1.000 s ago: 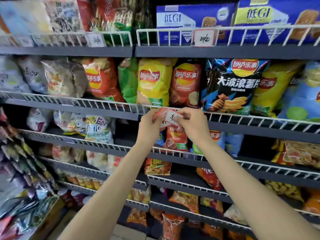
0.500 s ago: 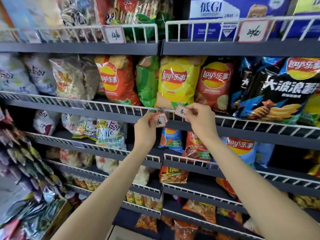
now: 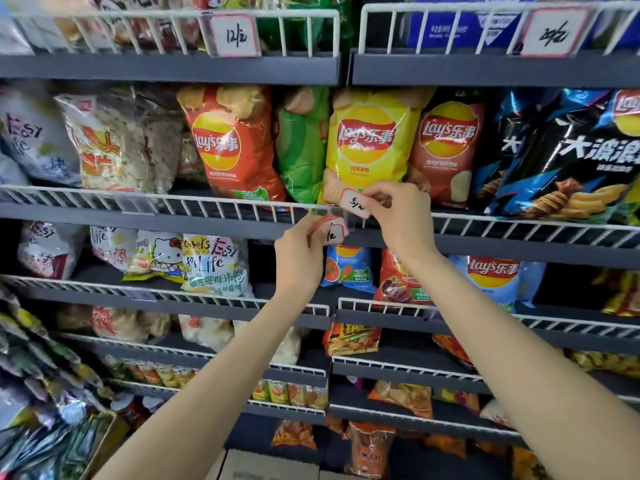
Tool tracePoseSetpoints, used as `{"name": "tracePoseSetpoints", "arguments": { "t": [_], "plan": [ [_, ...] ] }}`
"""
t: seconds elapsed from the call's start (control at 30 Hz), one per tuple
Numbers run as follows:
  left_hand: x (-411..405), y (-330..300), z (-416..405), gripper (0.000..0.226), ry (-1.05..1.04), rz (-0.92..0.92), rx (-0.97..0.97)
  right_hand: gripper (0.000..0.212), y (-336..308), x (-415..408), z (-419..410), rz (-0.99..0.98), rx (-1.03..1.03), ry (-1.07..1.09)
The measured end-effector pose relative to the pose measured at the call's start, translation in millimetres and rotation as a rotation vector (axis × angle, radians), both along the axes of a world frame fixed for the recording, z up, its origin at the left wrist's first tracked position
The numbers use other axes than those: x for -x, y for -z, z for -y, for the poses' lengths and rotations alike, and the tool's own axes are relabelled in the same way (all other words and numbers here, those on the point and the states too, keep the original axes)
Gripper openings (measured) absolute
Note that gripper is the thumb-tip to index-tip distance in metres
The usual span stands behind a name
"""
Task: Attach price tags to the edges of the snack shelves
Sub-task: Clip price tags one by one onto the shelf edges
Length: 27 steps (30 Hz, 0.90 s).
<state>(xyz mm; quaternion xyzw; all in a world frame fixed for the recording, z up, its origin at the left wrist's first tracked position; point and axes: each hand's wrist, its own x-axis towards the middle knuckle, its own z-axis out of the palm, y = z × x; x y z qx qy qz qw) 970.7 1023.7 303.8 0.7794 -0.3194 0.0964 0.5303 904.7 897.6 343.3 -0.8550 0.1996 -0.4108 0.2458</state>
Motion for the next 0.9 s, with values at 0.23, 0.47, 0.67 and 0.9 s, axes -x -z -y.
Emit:
{"name": "tracePoseSetpoints", "arguments": {
  "t": [0.23, 0.47, 0.67, 0.9],
  "plan": [
    [-7, 4, -8, 0.020, 0.063, 0.019, 0.022, 0.015, 0, 1, -15, -0.014, 0.064, 0.001],
    [-20, 8, -22, 0.025, 0.107, 0.026, -0.016, 0.018, -3, -5, -20, -0.080, 0.194, 0.048],
    [-30, 7, -29, 0.029, 0.180, 0.073, -0.127, 0.019, -5, -13, -29, -0.168, 0.267, 0.067],
    [-40, 3, -34, 0.028, 0.246, 0.090, -0.214, 0.021, -9, -15, -28, -0.225, 0.365, 0.089]
  ]
}}
